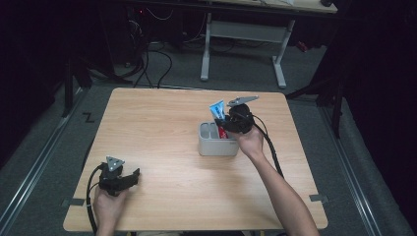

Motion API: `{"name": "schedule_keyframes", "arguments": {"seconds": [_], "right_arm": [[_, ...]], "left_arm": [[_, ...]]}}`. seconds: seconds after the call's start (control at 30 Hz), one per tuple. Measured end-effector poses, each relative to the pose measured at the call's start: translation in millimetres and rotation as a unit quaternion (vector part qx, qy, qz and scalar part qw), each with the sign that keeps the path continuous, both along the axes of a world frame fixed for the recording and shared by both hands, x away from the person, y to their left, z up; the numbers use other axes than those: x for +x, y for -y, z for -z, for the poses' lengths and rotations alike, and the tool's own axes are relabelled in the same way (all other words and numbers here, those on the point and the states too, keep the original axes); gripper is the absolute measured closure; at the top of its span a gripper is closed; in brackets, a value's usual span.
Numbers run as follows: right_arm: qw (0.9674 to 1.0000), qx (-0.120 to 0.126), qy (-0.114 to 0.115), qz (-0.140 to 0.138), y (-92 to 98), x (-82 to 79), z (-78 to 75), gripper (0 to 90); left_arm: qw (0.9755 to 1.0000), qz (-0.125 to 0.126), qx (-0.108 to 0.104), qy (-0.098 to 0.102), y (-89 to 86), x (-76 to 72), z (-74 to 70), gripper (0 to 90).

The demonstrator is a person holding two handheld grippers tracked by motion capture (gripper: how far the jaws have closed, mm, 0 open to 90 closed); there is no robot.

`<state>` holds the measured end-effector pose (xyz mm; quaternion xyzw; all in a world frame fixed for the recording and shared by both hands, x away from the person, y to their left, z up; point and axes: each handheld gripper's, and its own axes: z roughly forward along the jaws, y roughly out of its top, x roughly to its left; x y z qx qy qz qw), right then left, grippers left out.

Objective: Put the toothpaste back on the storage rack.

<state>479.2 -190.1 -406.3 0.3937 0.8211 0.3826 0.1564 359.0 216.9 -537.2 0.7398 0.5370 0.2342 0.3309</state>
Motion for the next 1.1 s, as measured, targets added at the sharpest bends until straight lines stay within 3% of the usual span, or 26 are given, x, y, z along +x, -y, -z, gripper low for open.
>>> {"name": "schedule_keyframes", "arguments": {"seconds": [0.17, 0.43, 0.6, 0.77, 1.1], "right_arm": [[0.9998, -0.019, -0.003, -0.004, -2.7, -1.0, 4.3, 68.3], [1.0, -0.008, 0.0, -0.001, 0.5, -3.2, 5.5, 67.5], [0.9997, -0.011, 0.018, 0.01, -0.5, -4.5, 4.4, 56.9], [0.9989, -0.031, 0.029, 0.019, -1.7, -5.4, 5.1, 50.0], [0.9994, -0.004, 0.027, 0.022, 7.6, -8.4, 1.4, 46.1]], "left_arm": [[1.0, 0.0, 0.0, 0.0, 0.0, 0.0, 0.0, 27.3], [1.0, 0.0, 0.0, 0.0, 0.0, 0.0, 0.0, 27.3], [1.0, 0.0, 0.0, 0.0, 0.1, 0.0, 0.0, 27.3], [1.0, 0.0, 0.0, 0.0, 0.1, 0.0, 0.0, 27.3], [1.0, 0.0, 0.0, 0.0, 0.1, 0.0, 0.0, 27.3]]}}
